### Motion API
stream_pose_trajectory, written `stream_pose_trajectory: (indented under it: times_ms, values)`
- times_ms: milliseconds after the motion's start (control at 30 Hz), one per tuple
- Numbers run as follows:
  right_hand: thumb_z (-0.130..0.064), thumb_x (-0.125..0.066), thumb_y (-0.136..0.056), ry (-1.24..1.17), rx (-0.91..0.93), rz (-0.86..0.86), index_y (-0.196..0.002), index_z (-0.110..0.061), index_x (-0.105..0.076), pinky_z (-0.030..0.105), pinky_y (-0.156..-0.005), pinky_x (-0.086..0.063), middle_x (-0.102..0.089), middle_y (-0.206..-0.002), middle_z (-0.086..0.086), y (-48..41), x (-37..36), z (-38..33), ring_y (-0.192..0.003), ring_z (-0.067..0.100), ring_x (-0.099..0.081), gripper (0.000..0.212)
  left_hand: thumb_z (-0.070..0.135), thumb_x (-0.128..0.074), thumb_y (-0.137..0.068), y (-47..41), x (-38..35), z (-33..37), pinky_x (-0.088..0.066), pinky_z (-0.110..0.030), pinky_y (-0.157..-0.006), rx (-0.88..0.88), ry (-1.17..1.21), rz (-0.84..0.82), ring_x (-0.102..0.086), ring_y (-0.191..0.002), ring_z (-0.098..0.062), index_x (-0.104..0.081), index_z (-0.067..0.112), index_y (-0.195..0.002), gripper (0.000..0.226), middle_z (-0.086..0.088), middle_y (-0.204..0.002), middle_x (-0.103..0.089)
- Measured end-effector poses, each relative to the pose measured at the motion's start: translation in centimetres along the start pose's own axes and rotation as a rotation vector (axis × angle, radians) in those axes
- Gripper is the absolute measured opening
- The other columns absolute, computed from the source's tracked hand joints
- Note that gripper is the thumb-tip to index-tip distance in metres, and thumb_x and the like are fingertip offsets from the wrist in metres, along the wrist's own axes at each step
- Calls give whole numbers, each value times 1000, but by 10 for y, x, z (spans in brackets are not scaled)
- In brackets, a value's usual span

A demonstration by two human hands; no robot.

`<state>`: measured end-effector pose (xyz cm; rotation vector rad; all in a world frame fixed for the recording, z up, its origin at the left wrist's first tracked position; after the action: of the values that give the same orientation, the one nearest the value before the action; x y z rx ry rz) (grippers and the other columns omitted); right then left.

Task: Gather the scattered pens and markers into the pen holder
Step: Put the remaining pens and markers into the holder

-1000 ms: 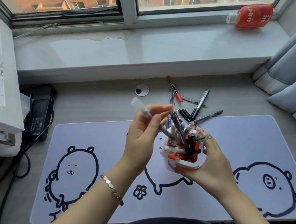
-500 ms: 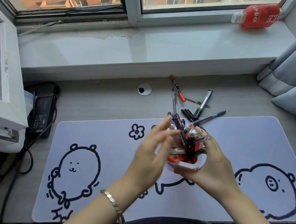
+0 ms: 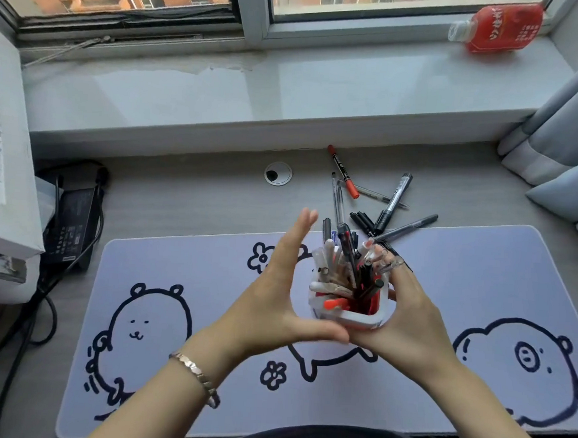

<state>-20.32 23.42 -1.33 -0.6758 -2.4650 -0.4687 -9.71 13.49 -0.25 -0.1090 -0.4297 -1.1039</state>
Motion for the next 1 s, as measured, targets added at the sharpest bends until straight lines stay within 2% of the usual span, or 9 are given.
stream_pose_trajectory:
  times_ms: [67, 167, 233, 300, 400, 467, 733, 900, 1000]
  values:
    - [-62, -72, -39, 8, -6, -42, -115, -58, -35, 16, -73, -47, -48, -111, -35, 0, -5, -1, -83, -15, -53, 84, 40, -85, -52, 5, -11, -14, -25, -23, -115, 84, 14, -75, -19, -137, 8, 10, 60, -132, 126, 24, -153, -12]
    - [-59, -76, -46, 46, 84, -197, -118, -62, -22, 1, -82, -38, -37, -130, -33, 1, -22, -14, -111, -16, -43, 90, 26, -89, -48, 13, -17, -26, -37, -25, -107, 160, 229, -17, -39, -131, -3, -13, 61, -128, 116, 11, -147, -32]
    - [-38, -81, -61, 67, 65, -405, -125, -58, -7, -11, -75, -29, -16, -133, -38, -4, -35, -9, -114, -29, -25, 100, 22, -90, -46, 19, -10, -33, -42, -28, -103, 149, 287, 112, -52, -123, -10, -31, 55, -125, 105, 2, -139, -46]
    - [-17, -74, -72, 159, 29, -521, -140, -41, -5, -8, -77, -34, -16, -137, -29, -18, -39, 2, -113, -15, -30, 100, 12, -90, -48, 28, 0, -39, -48, -27, -98, 177, 290, 218, -58, -113, -5, -34, 48, -125, 101, 7, -129, -53]
    - [-10, -63, -80, 164, -121, -240, -136, -16, -38, 28, -83, -47, -52, -115, 2, -59, -20, 26, -98, 16, -52, 61, -3, -85, -53, 37, 17, -48, -49, -9, -81, 219, 289, 333, -59, -105, 4, -34, 42, -124, 99, 14, -125, -50]
    - [-17, -57, -86, 146, -233, -81, -119, -9, -54, 31, -73, -46, -61, -95, 5, -81, -21, 37, -86, 23, -57, 34, -6, -84, -51, 41, 30, -52, -48, -5, -76, 227, 285, 401, -62, -102, 1, -35, 46, -119, 99, 7, -126, -53]
    - [-7, -53, -87, 758, -235, -198, -129, 2, -26, 37, -68, -48, -55, -118, 23, -116, -103, 44, -97, 35, -60, 50, 19, -92, -45, 55, 43, -64, -46, -26, -98, 299, 227, 491, -56, -115, -7, -31, 65, -117, 105, 10, -133, -50]
    - [-4, -48, -85, 453, -210, -251, -128, 1, -29, 35, -60, -43, -58, -90, 17, -116, -95, 45, -74, 31, -53, 47, 12, -89, -48, 60, 37, -65, -44, -2, -83, 313, 244, 467, -52, -106, 13, -32, 60, -114, 100, 25, -125, -46]
    - [-10, -43, -90, 123, -98, -90, -132, -6, -28, 45, -60, -47, -59, -80, 11, -110, -53, 18, -64, 24, -54, 44, 10, -89, -48, 60, 35, -68, -45, -16, -95, 327, 249, 471, -53, -111, 6, -32, 62, -113, 101, 20, -129, -45]
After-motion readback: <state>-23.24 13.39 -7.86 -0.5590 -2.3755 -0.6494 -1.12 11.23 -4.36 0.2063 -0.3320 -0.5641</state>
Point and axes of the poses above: each hand's wrist, its own y-axis away from the middle knuckle, its own x-axis out of the back of the hand, z = x × y, the point moved 8 cm from there along -y, towards the middle knuckle
